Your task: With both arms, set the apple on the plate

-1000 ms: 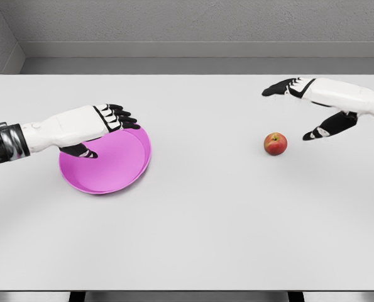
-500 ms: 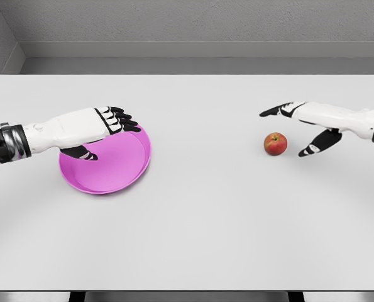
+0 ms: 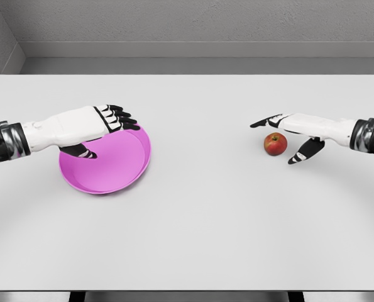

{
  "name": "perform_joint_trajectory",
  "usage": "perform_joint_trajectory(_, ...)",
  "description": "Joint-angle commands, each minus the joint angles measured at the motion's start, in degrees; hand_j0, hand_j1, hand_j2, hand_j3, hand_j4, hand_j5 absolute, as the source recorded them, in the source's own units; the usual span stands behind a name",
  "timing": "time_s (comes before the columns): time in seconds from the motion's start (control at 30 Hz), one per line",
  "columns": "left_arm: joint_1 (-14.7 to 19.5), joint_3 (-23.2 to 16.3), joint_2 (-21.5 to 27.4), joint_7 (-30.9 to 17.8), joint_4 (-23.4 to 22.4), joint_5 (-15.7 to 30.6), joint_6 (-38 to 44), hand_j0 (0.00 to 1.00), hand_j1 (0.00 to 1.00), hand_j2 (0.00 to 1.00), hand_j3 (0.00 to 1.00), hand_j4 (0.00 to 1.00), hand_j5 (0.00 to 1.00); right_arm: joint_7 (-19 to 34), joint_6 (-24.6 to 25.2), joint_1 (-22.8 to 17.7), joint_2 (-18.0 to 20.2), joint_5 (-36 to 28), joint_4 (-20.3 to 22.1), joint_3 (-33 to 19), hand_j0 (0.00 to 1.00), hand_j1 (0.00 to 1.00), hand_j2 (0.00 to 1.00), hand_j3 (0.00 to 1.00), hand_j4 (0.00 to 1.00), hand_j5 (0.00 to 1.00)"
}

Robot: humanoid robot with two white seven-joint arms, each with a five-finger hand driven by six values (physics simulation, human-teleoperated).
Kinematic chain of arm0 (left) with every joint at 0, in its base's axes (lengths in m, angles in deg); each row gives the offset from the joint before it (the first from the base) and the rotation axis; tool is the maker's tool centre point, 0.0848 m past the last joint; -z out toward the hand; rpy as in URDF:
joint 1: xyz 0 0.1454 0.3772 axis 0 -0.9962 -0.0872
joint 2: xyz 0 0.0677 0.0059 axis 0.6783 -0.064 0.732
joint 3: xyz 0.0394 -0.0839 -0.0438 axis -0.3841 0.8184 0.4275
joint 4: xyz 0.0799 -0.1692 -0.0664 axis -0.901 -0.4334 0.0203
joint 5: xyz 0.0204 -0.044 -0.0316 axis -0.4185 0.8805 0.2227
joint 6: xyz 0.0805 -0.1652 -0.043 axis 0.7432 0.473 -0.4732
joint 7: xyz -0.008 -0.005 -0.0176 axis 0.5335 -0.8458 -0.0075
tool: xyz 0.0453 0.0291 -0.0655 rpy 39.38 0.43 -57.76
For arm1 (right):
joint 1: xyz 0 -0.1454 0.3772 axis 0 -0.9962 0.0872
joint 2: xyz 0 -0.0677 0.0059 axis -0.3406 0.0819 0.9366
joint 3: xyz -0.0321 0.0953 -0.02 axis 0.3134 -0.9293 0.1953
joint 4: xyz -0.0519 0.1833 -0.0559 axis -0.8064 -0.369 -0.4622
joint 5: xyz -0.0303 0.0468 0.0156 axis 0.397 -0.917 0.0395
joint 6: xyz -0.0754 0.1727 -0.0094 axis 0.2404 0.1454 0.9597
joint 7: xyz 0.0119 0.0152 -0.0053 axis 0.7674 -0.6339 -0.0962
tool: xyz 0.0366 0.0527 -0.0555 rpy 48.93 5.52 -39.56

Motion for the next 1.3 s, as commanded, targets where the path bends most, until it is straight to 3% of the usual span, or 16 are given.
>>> perform_joint_trajectory(0.0,0.0,0.0,0.0,0.0,0.0,0.4,0.0,1.00,1.00,1.00,1.00,1.00,1.00,0.0,0.1,-0.1,-0.1,-0.1,-0.6,0.0,1.00,1.00,1.00,1.00,1.00,1.00)
perform_joint_trajectory(0.43,0.0,0.0,0.0,0.0,-0.1,0.3,0.0,1.00,1.00,1.00,1.00,1.00,1.00,0.0,-0.3,1.7,-3.2,1.9,-6.7,0.0,1.00,1.00,1.00,1.00,1.00,1.00)
perform_joint_trajectory(0.83,0.0,0.0,0.0,0.0,-0.1,0.3,0.0,1.00,1.00,1.00,1.00,1.00,1.00,0.0,-0.1,1.8,-3.9,3.4,-7.1,-0.1,1.00,1.00,1.00,1.00,1.00,1.00)
perform_joint_trajectory(0.9,0.0,-0.1,0.0,0.0,-0.1,0.3,0.0,1.00,1.00,1.00,1.00,1.00,1.00,0.0,-0.2,1.8,-3.9,3.4,-7.1,-0.1,0.92,0.92,0.92,0.92,0.92,0.92)
perform_joint_trajectory(0.97,0.0,-0.1,0.0,0.0,-0.1,0.3,0.0,1.00,1.00,1.00,1.00,1.00,1.00,0.0,-0.5,1.8,-4.0,3.2,-7.0,-0.2,0.76,0.76,0.76,0.76,0.76,0.76)
perform_joint_trajectory(1.0,0.0,0.0,0.0,0.0,-0.1,0.3,0.0,1.00,1.00,1.00,1.00,1.00,1.00,0.0,-0.7,1.8,-4.5,2.8,-7.0,-0.3,0.52,0.52,0.52,0.52,0.52,0.52)
perform_joint_trajectory(1.27,0.0,-0.1,0.0,0.0,-0.1,0.3,0.0,1.00,1.00,1.00,1.00,1.00,1.00,0.0,-1.5,1.8,-4.9,2.8,-7.0,-0.4,0.50,0.50,0.50,0.50,0.50,0.50)
